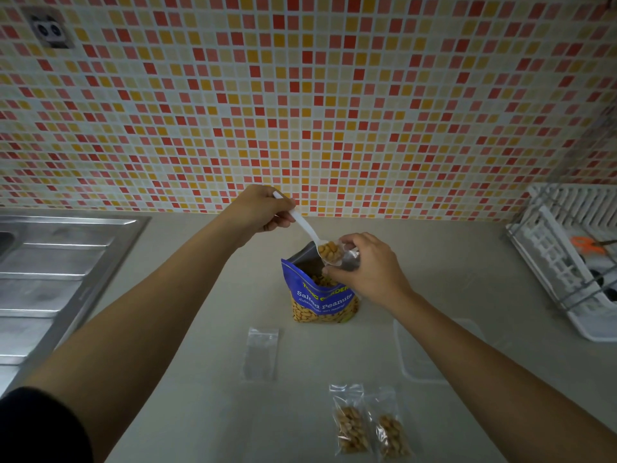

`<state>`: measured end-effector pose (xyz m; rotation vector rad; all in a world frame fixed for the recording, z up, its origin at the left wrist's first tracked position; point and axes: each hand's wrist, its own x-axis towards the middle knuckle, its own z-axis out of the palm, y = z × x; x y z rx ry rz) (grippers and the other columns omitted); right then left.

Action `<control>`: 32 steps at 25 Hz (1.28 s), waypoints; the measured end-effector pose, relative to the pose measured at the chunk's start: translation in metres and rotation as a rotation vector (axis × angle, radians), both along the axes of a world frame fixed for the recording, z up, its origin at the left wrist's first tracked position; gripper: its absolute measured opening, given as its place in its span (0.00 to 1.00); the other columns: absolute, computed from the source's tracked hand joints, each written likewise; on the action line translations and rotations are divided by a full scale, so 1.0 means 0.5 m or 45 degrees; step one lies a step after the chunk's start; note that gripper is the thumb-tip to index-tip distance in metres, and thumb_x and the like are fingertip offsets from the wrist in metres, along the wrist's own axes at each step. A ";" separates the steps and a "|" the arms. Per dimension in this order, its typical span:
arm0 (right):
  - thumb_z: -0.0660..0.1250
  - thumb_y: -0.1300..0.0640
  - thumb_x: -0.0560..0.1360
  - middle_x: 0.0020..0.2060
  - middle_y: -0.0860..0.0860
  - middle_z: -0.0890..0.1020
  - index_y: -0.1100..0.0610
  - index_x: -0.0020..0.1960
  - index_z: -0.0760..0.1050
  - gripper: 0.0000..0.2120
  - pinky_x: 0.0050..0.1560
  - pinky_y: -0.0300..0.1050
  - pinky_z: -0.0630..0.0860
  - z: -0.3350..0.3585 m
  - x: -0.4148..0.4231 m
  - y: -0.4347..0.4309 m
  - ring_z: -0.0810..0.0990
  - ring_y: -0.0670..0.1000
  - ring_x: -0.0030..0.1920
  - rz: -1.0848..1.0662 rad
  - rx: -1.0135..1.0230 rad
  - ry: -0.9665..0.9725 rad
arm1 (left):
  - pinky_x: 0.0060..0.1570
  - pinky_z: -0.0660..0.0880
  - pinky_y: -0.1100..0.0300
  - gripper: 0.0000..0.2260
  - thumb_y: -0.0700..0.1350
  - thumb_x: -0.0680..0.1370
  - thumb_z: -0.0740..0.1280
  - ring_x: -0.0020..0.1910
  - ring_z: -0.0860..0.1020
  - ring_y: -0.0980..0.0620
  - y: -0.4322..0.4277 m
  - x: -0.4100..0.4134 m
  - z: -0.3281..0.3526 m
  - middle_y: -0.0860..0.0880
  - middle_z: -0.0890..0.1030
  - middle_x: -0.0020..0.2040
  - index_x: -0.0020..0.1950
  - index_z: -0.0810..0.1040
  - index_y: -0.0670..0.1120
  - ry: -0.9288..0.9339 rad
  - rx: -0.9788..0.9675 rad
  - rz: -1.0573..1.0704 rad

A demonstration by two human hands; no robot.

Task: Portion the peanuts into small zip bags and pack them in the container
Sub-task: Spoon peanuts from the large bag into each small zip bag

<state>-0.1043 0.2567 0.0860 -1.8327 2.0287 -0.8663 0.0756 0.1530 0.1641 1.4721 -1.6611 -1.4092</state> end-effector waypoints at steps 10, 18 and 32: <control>0.76 0.43 0.62 0.52 0.50 0.79 0.56 0.58 0.75 0.29 0.45 0.39 0.69 0.006 0.002 0.003 0.73 0.45 0.47 -0.023 -0.002 -0.109 | 0.26 0.72 0.71 0.06 0.44 0.76 0.67 0.28 0.79 0.58 0.000 -0.021 0.032 0.48 0.82 0.35 0.44 0.79 0.41 -0.081 -0.176 0.011; 0.76 0.44 0.63 0.48 0.48 0.78 0.55 0.56 0.76 0.26 0.46 0.42 0.73 0.012 0.009 0.001 0.75 0.46 0.46 -0.062 -0.043 -0.165 | 0.39 0.77 0.63 0.08 0.45 0.76 0.68 0.33 0.80 0.55 0.004 -0.050 0.059 0.46 0.83 0.38 0.42 0.81 0.41 -0.190 -0.342 -0.120; 0.75 0.45 0.64 0.49 0.45 0.75 0.54 0.59 0.74 0.27 0.40 0.29 0.68 0.025 -0.002 0.014 0.74 0.45 0.47 -0.080 -0.137 -0.262 | 0.39 0.79 0.65 0.07 0.45 0.76 0.67 0.34 0.81 0.56 0.021 -0.060 0.109 0.46 0.84 0.39 0.45 0.81 0.42 -0.136 -0.696 -0.217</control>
